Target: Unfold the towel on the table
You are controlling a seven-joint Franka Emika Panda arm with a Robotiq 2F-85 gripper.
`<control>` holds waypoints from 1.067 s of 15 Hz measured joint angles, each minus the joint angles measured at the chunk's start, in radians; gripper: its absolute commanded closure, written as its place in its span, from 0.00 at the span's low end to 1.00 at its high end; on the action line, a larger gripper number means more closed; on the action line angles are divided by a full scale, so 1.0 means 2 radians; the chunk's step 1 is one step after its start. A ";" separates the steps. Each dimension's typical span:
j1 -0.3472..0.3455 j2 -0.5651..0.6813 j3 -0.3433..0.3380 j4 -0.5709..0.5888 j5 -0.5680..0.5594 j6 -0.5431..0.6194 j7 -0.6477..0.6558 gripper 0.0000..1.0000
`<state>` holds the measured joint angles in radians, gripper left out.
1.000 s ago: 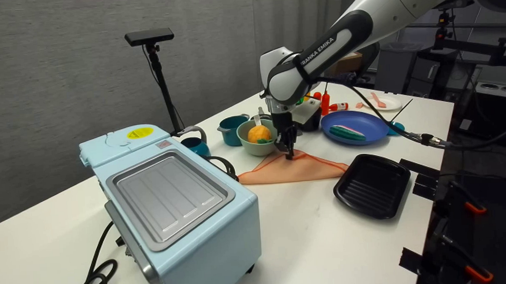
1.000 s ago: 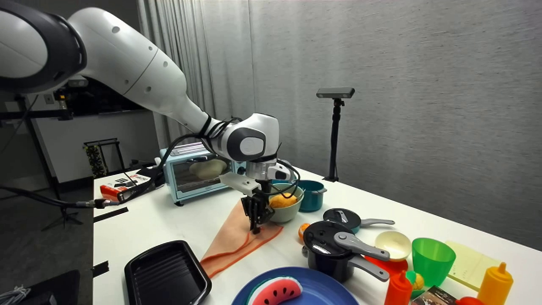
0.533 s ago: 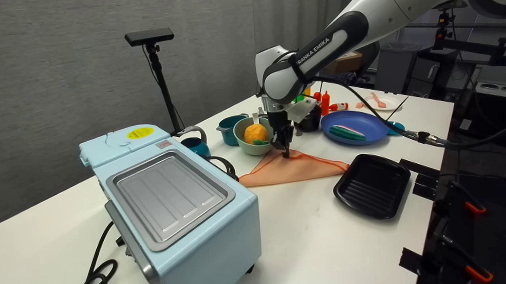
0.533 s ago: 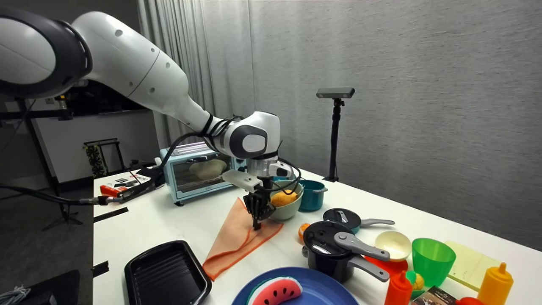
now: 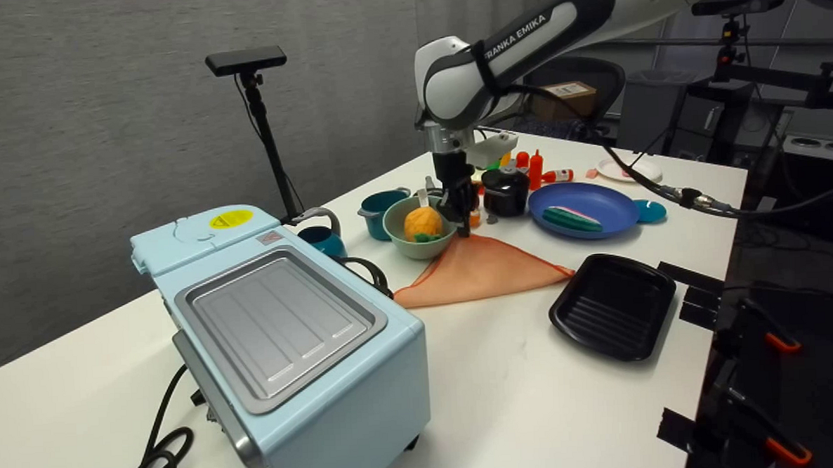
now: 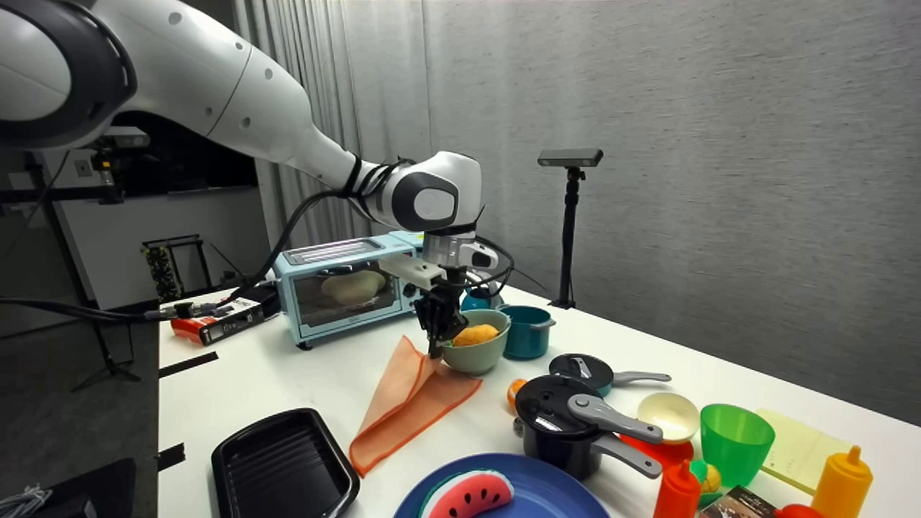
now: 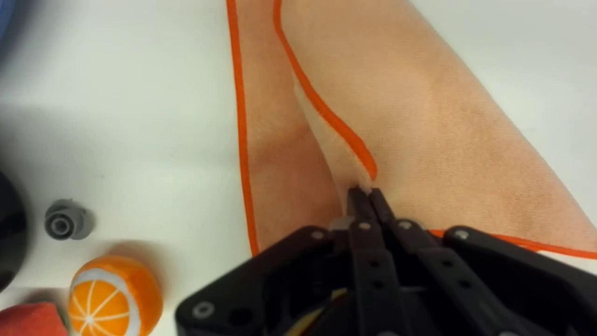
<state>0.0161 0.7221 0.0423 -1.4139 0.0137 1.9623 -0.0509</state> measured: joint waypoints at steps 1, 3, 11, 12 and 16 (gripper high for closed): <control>0.000 -0.005 0.002 0.000 0.012 -0.005 0.003 0.99; 0.000 -0.013 0.007 0.000 0.036 -0.015 0.006 0.99; -0.005 -0.020 0.024 0.008 0.084 -0.078 -0.016 0.99; -0.007 -0.020 0.025 0.010 0.086 -0.092 -0.026 0.99; -0.001 -0.036 0.058 0.011 0.093 -0.175 -0.068 0.99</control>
<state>0.0144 0.6500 0.1578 -1.3928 0.1999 1.6121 -0.1861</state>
